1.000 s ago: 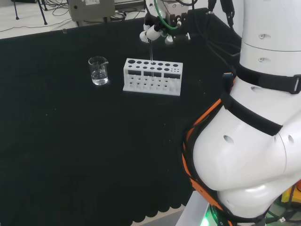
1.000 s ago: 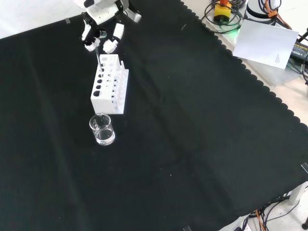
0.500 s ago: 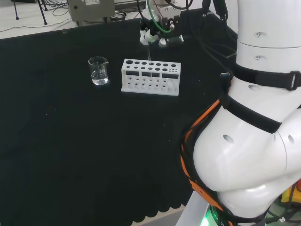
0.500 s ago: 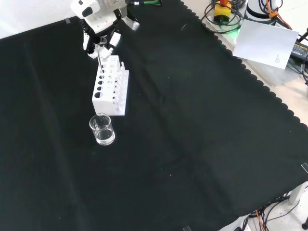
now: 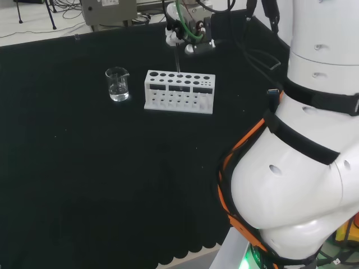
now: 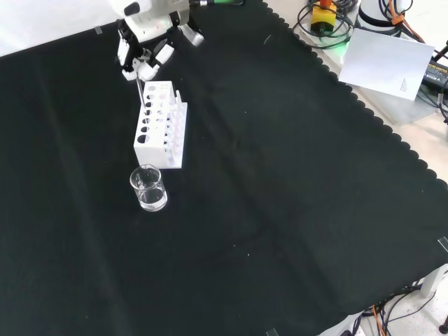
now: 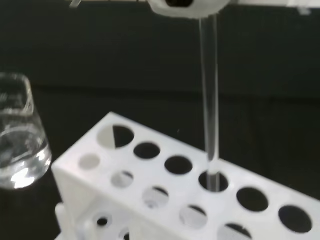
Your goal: Take the glass rod from the white test tube rack.
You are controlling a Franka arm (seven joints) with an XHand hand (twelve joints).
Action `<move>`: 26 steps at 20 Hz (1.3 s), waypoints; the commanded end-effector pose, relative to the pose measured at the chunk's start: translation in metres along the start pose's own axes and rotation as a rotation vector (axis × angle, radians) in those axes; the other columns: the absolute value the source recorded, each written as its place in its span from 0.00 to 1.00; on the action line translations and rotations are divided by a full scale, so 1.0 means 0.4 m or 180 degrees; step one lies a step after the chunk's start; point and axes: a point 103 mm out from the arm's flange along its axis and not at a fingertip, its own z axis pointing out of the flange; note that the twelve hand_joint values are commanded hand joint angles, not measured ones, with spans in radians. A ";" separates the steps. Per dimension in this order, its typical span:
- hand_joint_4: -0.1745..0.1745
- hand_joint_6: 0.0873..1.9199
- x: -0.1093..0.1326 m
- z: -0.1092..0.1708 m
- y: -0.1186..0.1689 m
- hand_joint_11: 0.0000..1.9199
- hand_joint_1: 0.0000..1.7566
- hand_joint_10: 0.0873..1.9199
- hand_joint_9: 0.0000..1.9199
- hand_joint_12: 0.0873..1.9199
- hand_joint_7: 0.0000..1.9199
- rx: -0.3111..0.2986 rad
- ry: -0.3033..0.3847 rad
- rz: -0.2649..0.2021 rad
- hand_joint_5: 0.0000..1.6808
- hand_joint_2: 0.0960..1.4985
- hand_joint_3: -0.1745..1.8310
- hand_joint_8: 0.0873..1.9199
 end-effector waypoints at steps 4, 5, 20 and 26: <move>0.00 0.15 0.010 -0.113 -0.052 0.84 0.74 0.38 0.84 0.36 0.62 -0.0381 0.0107 0.0159 0.71 0.58 0.22 0.50; 0.00 0.15 0.011 -0.123 -0.065 0.84 0.74 0.38 0.85 0.36 0.62 -0.0426 0.0140 0.0182 0.71 0.58 0.21 0.50; 0.00 0.09 0.107 -0.251 -0.194 0.85 0.74 0.34 0.86 0.32 0.63 -0.0632 0.0023 0.0168 0.75 0.59 0.19 0.48; 0.00 0.08 0.140 -0.272 -0.224 0.85 0.74 0.34 0.86 0.32 0.63 -0.0661 -0.0053 0.0154 0.75 0.59 0.19 0.48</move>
